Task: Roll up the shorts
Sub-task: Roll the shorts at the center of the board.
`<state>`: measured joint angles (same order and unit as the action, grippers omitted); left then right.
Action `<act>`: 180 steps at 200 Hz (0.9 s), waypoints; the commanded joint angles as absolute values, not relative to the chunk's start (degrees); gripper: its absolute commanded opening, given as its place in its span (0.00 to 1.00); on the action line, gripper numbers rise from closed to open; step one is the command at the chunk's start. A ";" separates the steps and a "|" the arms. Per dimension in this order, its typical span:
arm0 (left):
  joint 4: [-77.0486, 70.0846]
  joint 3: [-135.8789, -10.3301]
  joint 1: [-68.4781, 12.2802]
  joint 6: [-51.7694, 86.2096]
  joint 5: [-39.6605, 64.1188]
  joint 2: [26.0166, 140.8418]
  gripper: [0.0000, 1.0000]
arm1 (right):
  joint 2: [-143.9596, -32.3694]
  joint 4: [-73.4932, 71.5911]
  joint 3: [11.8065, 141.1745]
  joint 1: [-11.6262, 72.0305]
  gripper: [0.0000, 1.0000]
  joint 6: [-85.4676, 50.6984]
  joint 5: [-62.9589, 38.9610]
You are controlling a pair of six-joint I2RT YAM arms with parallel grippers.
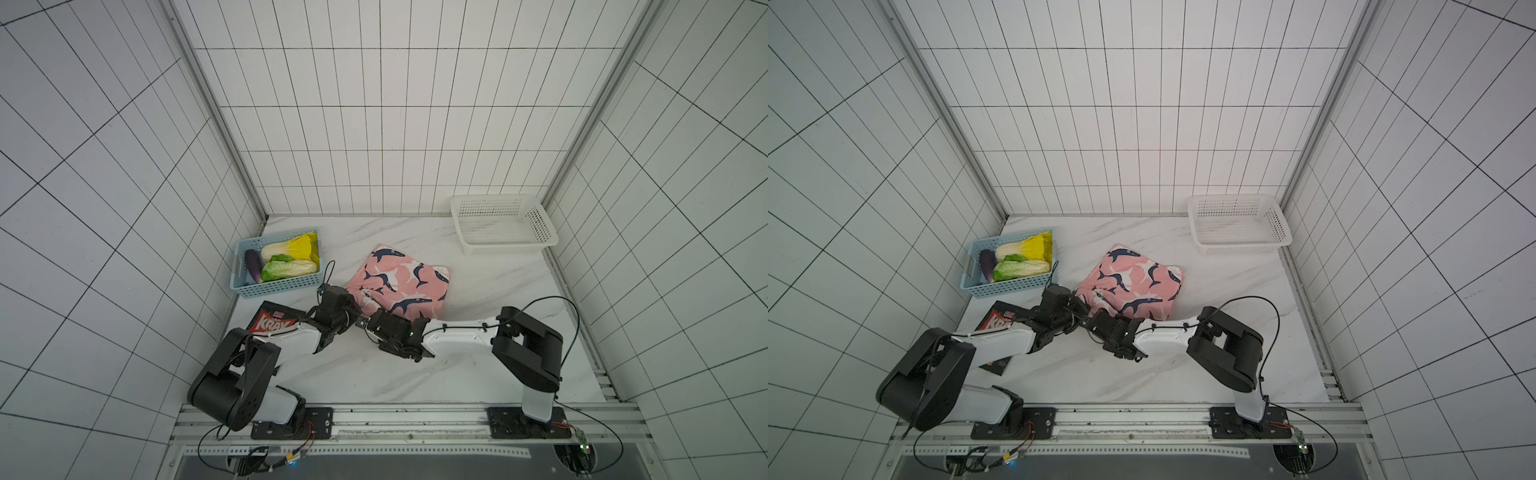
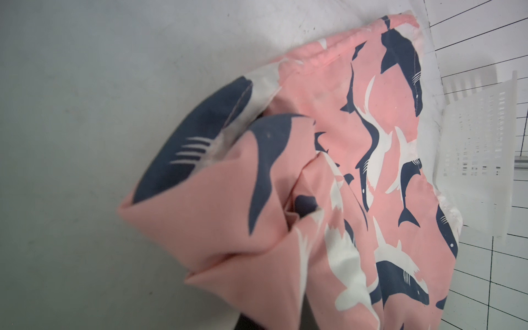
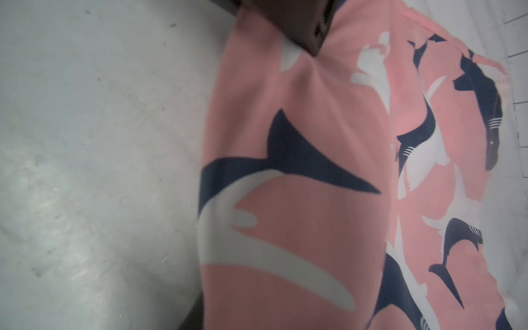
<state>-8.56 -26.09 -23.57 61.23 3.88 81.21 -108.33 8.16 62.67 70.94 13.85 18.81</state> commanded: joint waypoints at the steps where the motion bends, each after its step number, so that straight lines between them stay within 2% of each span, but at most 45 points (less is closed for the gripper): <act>1: -5.78 -27.48 -23.28 61.28 4.89 80.38 0.00 | -108.56 11.69 63.28 67.98 0.10 11.10 9.62; 14: -4.57 -27.97 -22.90 60.97 5.12 79.94 0.01 | -107.77 13.34 63.66 64.93 0.05 8.67 -0.73; 17: -4.43 -28.01 -22.86 60.69 5.14 79.71 0.06 | -107.65 13.62 63.76 64.11 0.05 7.80 -2.93; 27: -3.92 -28.15 -22.65 60.07 5.09 78.57 0.33 | -107.40 14.37 64.30 61.29 0.03 5.52 -10.84; 33: -3.33 -28.11 -22.57 59.82 4.67 77.38 0.47 | -107.53 14.87 64.74 59.66 0.02 4.25 -15.95; 42: -2.38 -27.83 -22.55 59.20 3.70 74.82 0.57 | -107.73 15.08 65.19 57.45 0.01 2.35 -22.06; 62: -1.70 -25.86 -22.49 57.77 1.78 66.99 0.67 | -108.61 13.73 65.67 53.43 0.01 -1.88 -34.52; 91: -2.39 -21.39 -22.34 56.27 0.77 55.40 0.71 | -110.50 6.17 64.47 48.81 0.01 -10.66 -49.33; 115: -5.68 -17.28 -22.49 56.16 2.31 51.73 0.75 | -112.28 -7.23 61.56 45.89 0.01 -22.44 -58.28; 145: -14.32 -13.34 -22.49 57.47 3.48 54.83 0.76 | -116.60 -29.87 57.31 43.12 0.02 -40.31 -64.36; 180: -29.95 -11.60 -22.45 58.42 2.86 64.78 0.81 | -121.32 -42.49 54.51 41.85 0.02 -48.59 -65.74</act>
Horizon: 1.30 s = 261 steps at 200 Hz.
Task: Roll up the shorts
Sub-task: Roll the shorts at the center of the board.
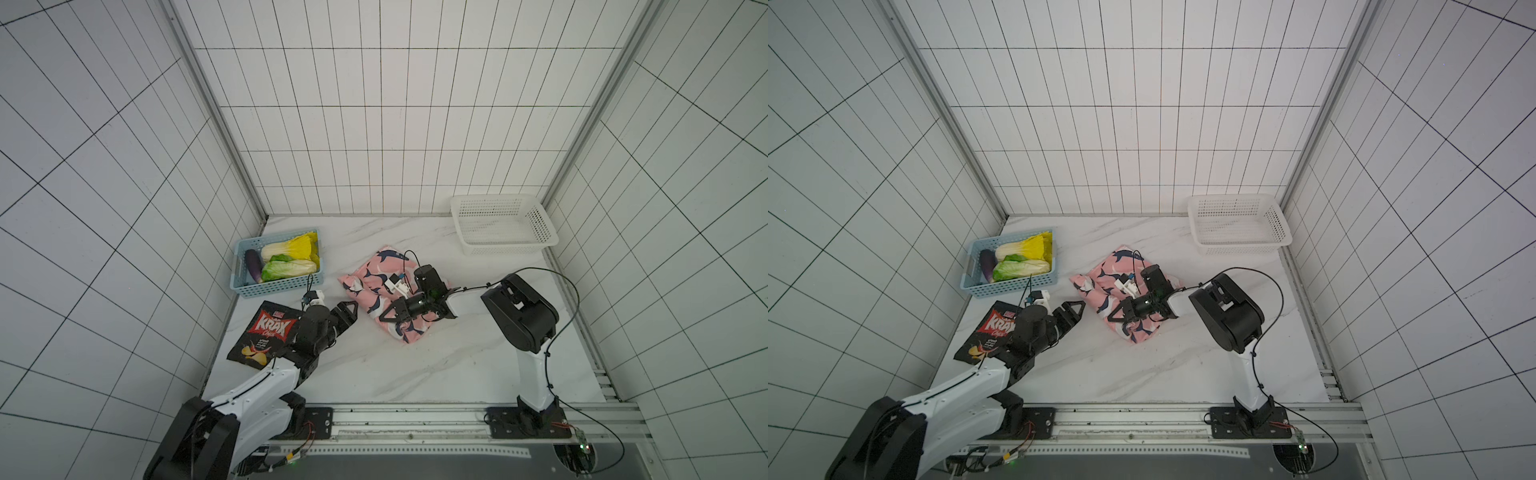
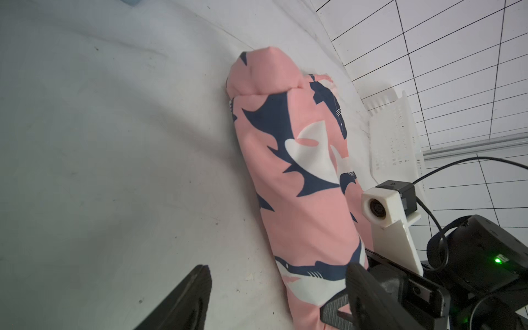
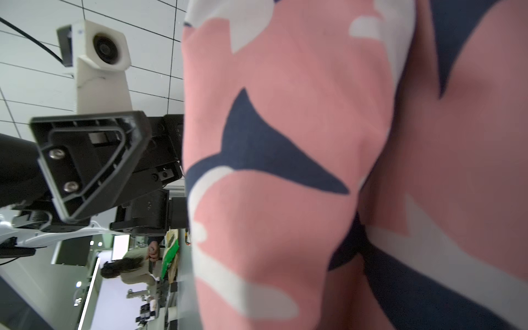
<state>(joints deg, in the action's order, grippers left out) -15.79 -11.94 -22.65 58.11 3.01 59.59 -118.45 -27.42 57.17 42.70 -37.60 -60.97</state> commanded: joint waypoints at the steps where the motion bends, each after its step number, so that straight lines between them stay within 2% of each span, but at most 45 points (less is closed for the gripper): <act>1: -30.40 -11.65 -22.43 58.39 2.84 65.13 0.81 | -121.39 -42.69 54.46 41.80 0.02 -48.73 -65.78; 58: -48.45 -17.21 -21.71 59.58 6.14 87.80 0.82 | -123.30 -46.14 51.67 40.67 0.02 -49.57 -65.47; 110: -55.73 -22.29 -21.64 60.05 8.82 100.19 0.80 | -124.57 -46.45 51.32 40.44 0.02 -49.51 -66.46; 133: -58.98 -24.24 -21.12 61.19 12.05 105.07 0.65 | -124.96 -45.05 51.27 39.95 0.02 -47.47 -66.62; 149: -62.22 -24.87 -20.83 63.08 13.94 108.04 0.43 | -125.18 -44.65 50.89 39.60 0.02 -46.99 -66.62; 154: -63.11 -24.77 -20.83 63.50 14.16 108.65 0.34 | -125.23 -43.98 50.88 39.56 0.03 -46.78 -66.54; 173: -63.40 -24.82 -20.83 63.56 14.30 109.23 0.04 | -124.18 -38.08 51.02 39.35 0.09 -43.45 -65.23; 180: -62.19 -24.90 -20.83 63.39 14.33 108.64 0.00 | -123.13 -33.53 51.05 39.28 0.16 -40.84 -63.72; 201: -56.09 -25.19 -21.15 62.09 13.61 105.08 0.00 | -117.90 -14.96 52.62 39.19 0.37 -30.21 -55.80; 218: -46.97 -25.86 -21.63 59.84 11.68 100.87 0.00 | -112.50 0.36 54.54 39.47 0.48 -21.99 -44.86; 243: -36.95 -25.75 -22.31 57.47 8.10 95.58 0.00 | -103.68 16.86 56.53 41.17 0.60 -13.32 -28.96; 261: -32.15 -25.88 -22.82 56.90 6.88 93.57 0.00 | -98.14 24.03 58.09 43.84 0.63 -9.80 -16.81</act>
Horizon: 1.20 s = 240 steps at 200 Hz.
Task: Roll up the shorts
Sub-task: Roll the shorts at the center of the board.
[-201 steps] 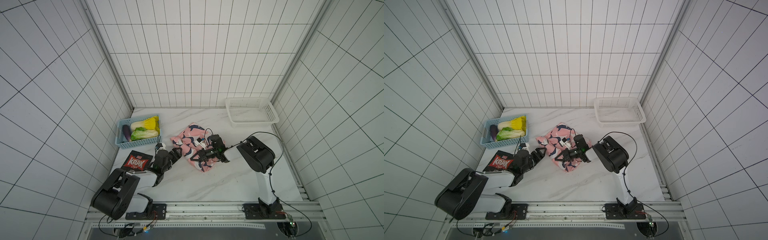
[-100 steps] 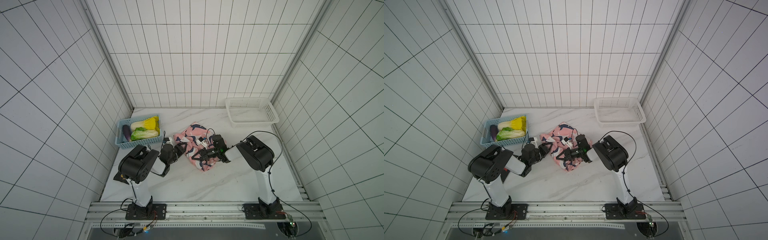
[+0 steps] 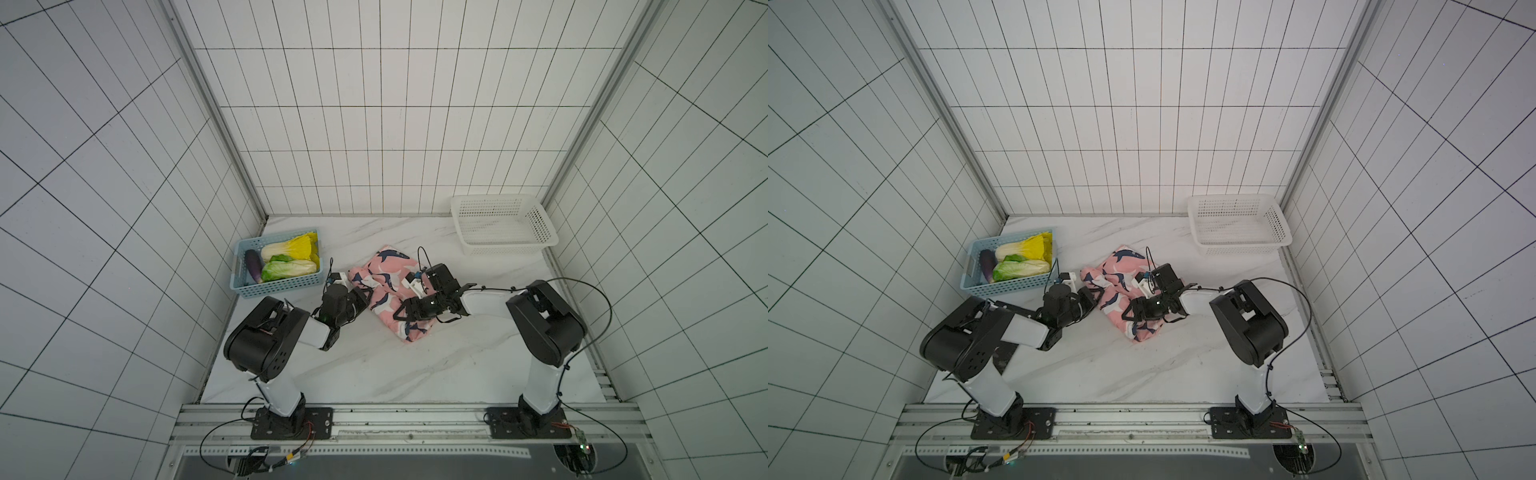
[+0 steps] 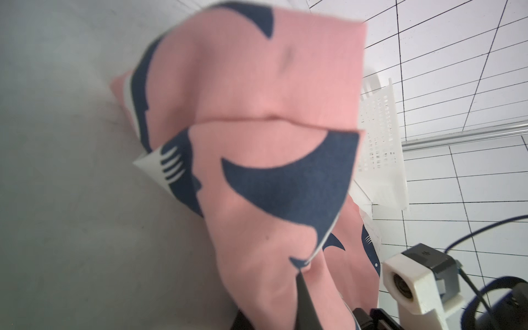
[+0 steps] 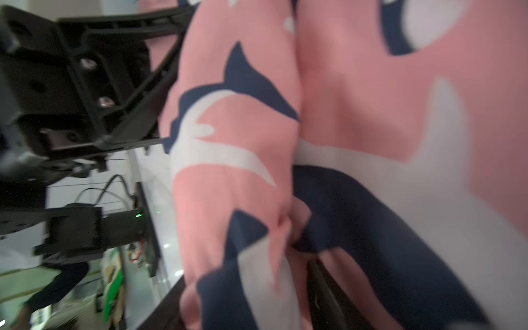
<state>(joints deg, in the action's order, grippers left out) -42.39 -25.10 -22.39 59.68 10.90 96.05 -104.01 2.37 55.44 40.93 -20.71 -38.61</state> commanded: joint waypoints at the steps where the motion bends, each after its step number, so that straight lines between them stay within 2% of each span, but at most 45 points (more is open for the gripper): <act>1: -31.94 -25.95 -22.88 56.93 6.87 93.46 0.00 | -97.80 24.32 58.13 44.11 0.63 -9.56 -16.10; 24: -26.98 -26.32 -24.22 56.15 4.97 91.29 0.00 | -93.77 28.90 60.82 50.27 0.65 -5.51 -2.98; 61: -21.47 -27.37 -25.02 55.99 4.00 88.66 0.00 | -93.47 24.60 62.05 60.04 0.69 0.81 5.77; 71: -20.02 -27.72 -25.23 55.89 3.43 88.13 0.00 | -94.07 22.79 62.06 62.13 0.75 2.59 7.35; 75: -19.39 -27.86 -25.34 55.90 3.35 87.98 0.00 | -94.47 22.23 62.24 62.95 0.80 3.16 8.24; 82: -19.03 -28.03 -25.45 55.81 3.49 87.81 0.00 | -95.24 21.41 62.65 64.05 0.82 4.24 9.07; 83: -19.01 -27.99 -25.47 55.81 3.46 87.76 0.00 | -95.39 21.25 62.66 64.28 0.83 4.49 9.10; 86: -18.99 -28.03 -25.48 55.98 3.50 87.74 0.00 | -95.71 20.83 62.79 64.66 0.98 4.95 9.40; 88: -18.92 -28.04 -25.48 55.92 3.51 87.66 0.00 | -95.95 20.54 62.83 64.92 1.00 5.28 9.60; 132: -17.43 -28.10 -25.99 56.95 3.77 86.51 0.00 | -102.33 15.23 64.70 68.29 1.00 9.83 17.21; 164: -16.99 -27.97 -26.09 57.50 3.94 85.46 0.00 | -106.91 11.46 65.25 68.29 0.95 10.94 21.26; 176: -16.46 -28.15 -26.13 57.56 4.24 85.27 0.00 | -108.37 11.34 65.77 68.29 0.89 11.31 22.40; 183: -16.37 -28.14 -26.11 57.57 4.44 85.19 0.00 | -109.00 11.42 65.87 68.29 0.80 11.42 22.26; 198: -15.76 -28.15 -26.11 57.80 4.36 84.69 0.00 | -109.56 12.50 65.92 68.25 0.47 10.89 21.22; 222: -14.44 -28.66 -26.01 57.46 3.81 84.21 0.00 | -109.18 15.79 65.80 67.95 0.17 9.04 16.62; 226: -14.17 -28.87 -25.93 57.33 3.84 84.20 0.00 | -109.08 16.37 65.73 67.81 0.08 8.78 15.26; 229: -13.93 -29.00 -25.85 57.26 3.71 84.13 0.00 | -109.03 16.92 65.77 67.68 0.06 8.45 14.33; 231: -13.68 -29.07 -25.84 57.29 3.67 84.12 0.00 | -108.93 17.30 65.79 67.57 0.00 8.24 13.78; 240: -12.95 -29.52 -25.78 57.10 3.38 84.03 0.00 | -108.50 18.93 66.01 67.04 0.00 6.91 11.31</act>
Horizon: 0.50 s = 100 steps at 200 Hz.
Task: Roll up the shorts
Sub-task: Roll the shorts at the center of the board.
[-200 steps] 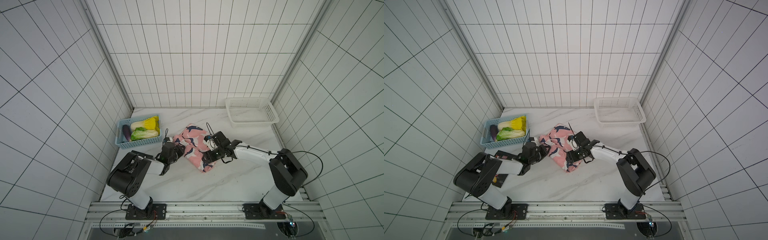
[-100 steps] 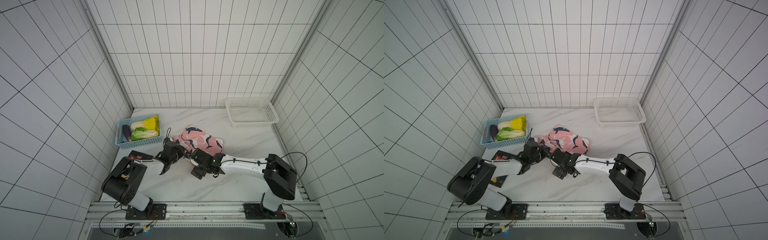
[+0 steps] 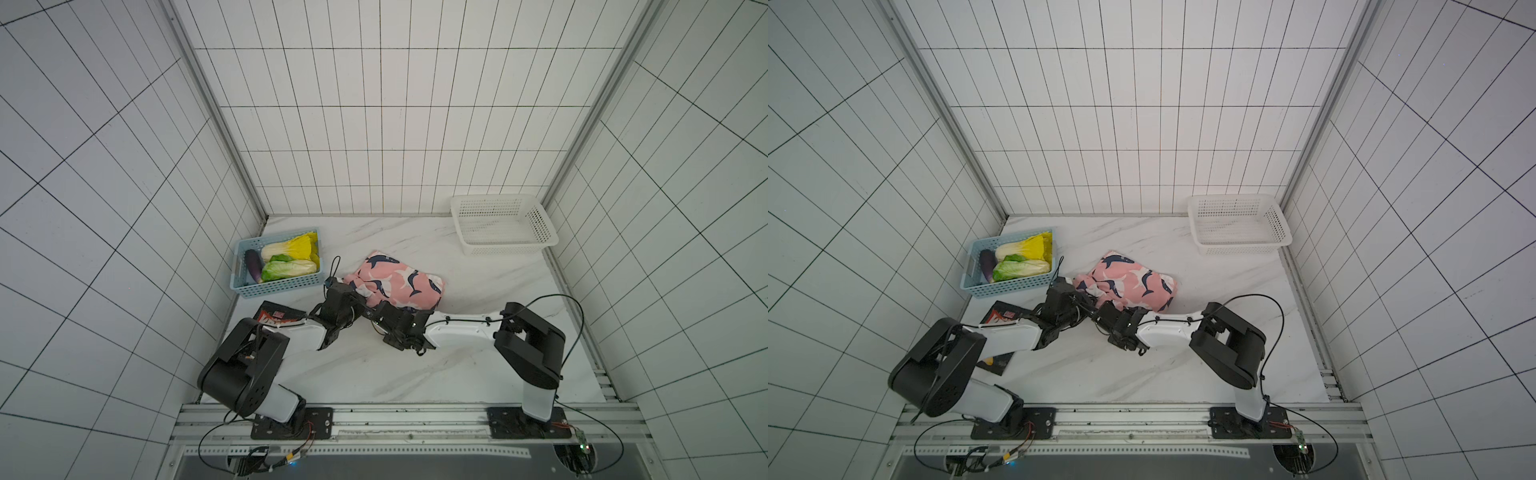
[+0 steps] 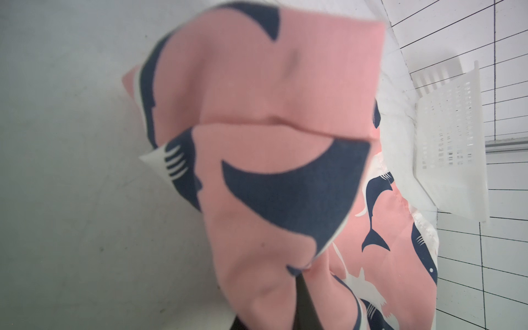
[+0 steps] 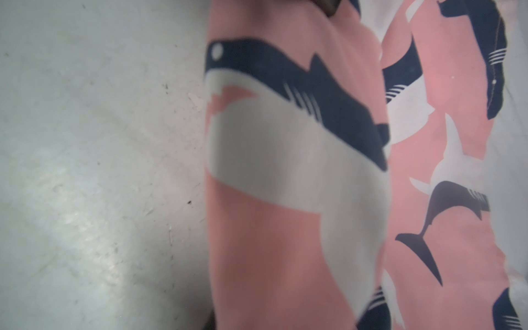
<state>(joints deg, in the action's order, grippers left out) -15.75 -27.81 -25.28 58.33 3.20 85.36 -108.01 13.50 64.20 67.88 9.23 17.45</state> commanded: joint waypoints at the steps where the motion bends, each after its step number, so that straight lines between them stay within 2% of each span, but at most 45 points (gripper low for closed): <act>1: -12.85 -29.57 -25.76 57.03 3.41 84.02 0.00 | -108.48 19.00 66.05 66.96 0.00 6.80 10.84; 14: -11.04 -30.33 -25.36 56.82 2.90 83.81 0.00 | -107.25 20.42 65.83 65.06 0.00 4.55 3.75; 19: -10.68 -30.47 -25.08 56.73 3.09 83.68 0.09 | -106.95 20.73 65.56 64.11 0.00 3.15 1.11; 35: -10.22 -30.25 -24.29 56.58 3.22 82.43 0.47 | -106.09 20.85 65.13 59.92 0.00 -0.24 -9.96; 45: -9.90 -29.89 -24.03 56.45 2.69 80.95 0.59 | -106.21 20.26 64.75 57.21 0.00 -2.35 -17.35; 61: -10.03 -28.63 -23.94 56.01 1.86 77.47 0.66 | -106.58 17.11 63.47 53.09 0.00 -6.13 -27.74; 100: -10.36 -23.04 -23.78 54.45 0.04 65.66 0.72 | -108.55 8.16 61.00 46.17 0.00 -15.36 -45.08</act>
<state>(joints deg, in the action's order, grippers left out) -10.55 -26.22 -24.03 56.42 2.00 70.87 -106.94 13.28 63.70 49.01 -6.94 -28.21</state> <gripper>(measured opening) 0.695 0.092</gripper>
